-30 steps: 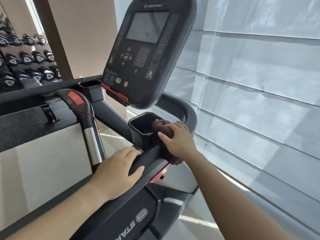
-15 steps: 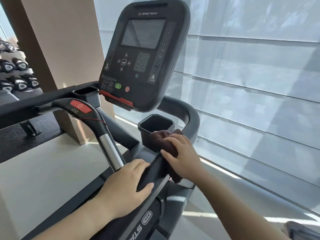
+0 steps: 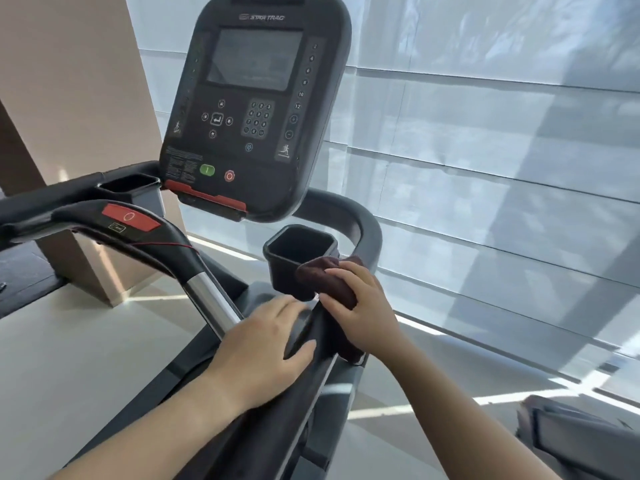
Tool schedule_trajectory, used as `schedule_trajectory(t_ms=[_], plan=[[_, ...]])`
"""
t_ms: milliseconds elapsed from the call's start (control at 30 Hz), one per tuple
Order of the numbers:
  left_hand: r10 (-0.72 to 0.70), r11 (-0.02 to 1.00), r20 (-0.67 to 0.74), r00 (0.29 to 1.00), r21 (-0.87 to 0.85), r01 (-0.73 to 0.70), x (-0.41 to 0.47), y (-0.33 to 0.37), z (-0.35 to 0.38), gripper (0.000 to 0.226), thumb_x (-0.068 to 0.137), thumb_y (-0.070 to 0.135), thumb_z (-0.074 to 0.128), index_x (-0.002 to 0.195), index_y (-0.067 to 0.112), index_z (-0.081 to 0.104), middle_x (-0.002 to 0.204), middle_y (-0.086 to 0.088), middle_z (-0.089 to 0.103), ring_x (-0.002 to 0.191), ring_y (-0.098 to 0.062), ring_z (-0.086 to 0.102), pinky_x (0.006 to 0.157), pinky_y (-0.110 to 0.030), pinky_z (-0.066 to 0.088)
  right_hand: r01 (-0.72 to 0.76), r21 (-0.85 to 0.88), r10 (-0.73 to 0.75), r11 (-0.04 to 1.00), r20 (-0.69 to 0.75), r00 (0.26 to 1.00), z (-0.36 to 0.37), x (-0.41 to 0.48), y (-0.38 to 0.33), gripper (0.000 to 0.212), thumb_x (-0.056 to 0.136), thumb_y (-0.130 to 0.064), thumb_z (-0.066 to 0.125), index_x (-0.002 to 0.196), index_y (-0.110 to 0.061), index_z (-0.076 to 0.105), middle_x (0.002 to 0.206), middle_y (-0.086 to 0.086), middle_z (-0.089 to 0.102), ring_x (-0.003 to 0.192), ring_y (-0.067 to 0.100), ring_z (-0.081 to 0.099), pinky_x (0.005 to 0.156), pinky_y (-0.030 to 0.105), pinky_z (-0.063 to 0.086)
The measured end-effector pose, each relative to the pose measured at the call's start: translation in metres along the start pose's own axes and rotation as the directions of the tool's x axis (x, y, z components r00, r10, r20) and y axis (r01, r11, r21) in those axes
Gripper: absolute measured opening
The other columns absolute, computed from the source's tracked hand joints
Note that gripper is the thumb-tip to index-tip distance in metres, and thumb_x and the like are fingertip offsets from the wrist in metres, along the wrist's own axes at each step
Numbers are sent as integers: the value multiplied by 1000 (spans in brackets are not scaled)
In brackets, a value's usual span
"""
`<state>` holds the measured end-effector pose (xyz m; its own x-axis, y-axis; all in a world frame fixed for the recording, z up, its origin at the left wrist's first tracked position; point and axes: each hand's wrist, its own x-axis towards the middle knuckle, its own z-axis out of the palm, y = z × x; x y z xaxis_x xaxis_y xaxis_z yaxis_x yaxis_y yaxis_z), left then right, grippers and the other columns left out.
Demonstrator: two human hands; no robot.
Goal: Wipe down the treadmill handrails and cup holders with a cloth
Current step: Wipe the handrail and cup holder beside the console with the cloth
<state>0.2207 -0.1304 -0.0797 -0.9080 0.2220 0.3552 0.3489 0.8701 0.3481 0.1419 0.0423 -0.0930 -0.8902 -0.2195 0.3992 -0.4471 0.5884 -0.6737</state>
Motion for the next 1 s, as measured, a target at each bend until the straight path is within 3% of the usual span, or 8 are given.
schedule_trajectory(t_ms=[200,400,600,700,800,1000], plan=[[-46,991,-60,997,126,54,48,-46,-9,48,84,48,46,126,25,46,129,12,49,118,-8,45,86,-26,43,-88,19,89,996,-15,996,-8,41,11,39,83,-30,65,122,-30,61,130,-12,52,125,15,42,110,35,30],[-175,961,-99,979,198,192,97,-80,-11,42,84,42,49,121,22,51,124,7,53,114,-14,49,84,-30,43,-38,-120,46,992,66,997,-16,79,28,31,86,-30,58,117,-35,59,121,-11,56,114,18,48,100,34,39],[-320,886,-209,924,280,370,119,-104,-23,40,85,42,47,116,20,56,123,4,57,110,-18,53,86,-37,45,45,-37,-45,998,-13,999,-23,154,29,30,88,-31,57,118,-34,58,121,-8,57,110,16,52,97,31,40],[-365,872,-257,895,241,425,119,-105,-20,35,84,43,48,112,24,56,120,8,56,106,-17,54,72,-31,44,102,-61,-92,993,144,985,4,177,21,34,90,-32,55,123,-31,55,125,-2,55,115,23,49,101,40,39],[-370,871,-262,892,238,431,124,-101,-18,34,85,42,49,113,25,56,120,10,56,106,-14,54,73,-28,39,133,-200,-50,971,374,926,27,183,22,35,92,-36,48,127,-33,51,124,1,53,112,31,49,96,43,42],[-389,865,-256,885,230,447,127,-101,-19,35,86,40,48,116,24,56,121,9,55,108,-13,53,86,-31,41,214,-265,-79,940,441,894,32,190,34,42,90,-42,48,132,-36,44,127,-2,51,112,29,50,93,40,45]])
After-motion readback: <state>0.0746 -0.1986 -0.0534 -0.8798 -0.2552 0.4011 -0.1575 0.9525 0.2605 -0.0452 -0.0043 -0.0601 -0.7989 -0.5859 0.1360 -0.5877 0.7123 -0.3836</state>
